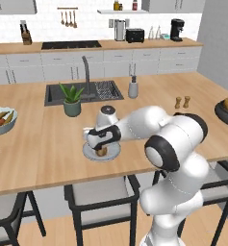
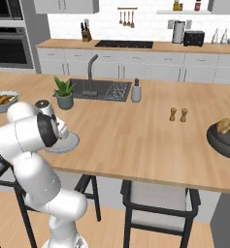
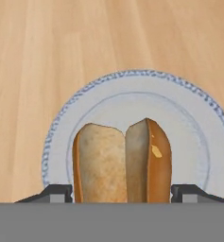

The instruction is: Place one bun and one sausage from the bowl on each plate.

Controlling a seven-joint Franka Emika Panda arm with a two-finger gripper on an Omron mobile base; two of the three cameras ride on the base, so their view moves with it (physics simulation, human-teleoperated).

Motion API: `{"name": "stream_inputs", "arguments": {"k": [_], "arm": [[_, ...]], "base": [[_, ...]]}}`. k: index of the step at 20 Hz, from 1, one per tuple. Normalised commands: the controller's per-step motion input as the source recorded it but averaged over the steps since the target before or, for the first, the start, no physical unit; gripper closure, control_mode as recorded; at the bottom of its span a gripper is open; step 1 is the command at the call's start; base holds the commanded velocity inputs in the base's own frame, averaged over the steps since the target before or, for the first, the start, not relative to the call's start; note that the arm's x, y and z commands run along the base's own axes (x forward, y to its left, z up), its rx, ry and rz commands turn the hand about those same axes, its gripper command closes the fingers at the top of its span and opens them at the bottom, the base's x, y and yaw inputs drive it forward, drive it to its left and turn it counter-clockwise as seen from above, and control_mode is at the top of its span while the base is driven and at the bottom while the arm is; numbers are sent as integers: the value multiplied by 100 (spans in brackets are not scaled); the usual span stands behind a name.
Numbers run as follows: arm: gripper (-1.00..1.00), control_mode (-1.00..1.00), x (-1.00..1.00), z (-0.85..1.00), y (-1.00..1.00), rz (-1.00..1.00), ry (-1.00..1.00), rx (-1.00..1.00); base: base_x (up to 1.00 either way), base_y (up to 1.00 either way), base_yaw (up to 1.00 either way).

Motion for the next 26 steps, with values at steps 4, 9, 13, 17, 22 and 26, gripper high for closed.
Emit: {"name": "stream_inputs", "arguments": {"k": [4,9,13,17,22,26], "arm": [[-100,-100,46,-27,12,0,0,0],[-100,-100,4,-1,0,-2,0,0],[-100,-100,-2,18,-2,-2,0,0],[-100,-100,-22,69,-10,-2,0,3],[-100,-100,-72,100,-25,-1,0,10],[-100,-100,-78,100,-67,-6,16,2]], "base": [[0,0,0],[0,0,0],[0,0,0],[0,0,0],[0,0,0],[0,0,0]]}}
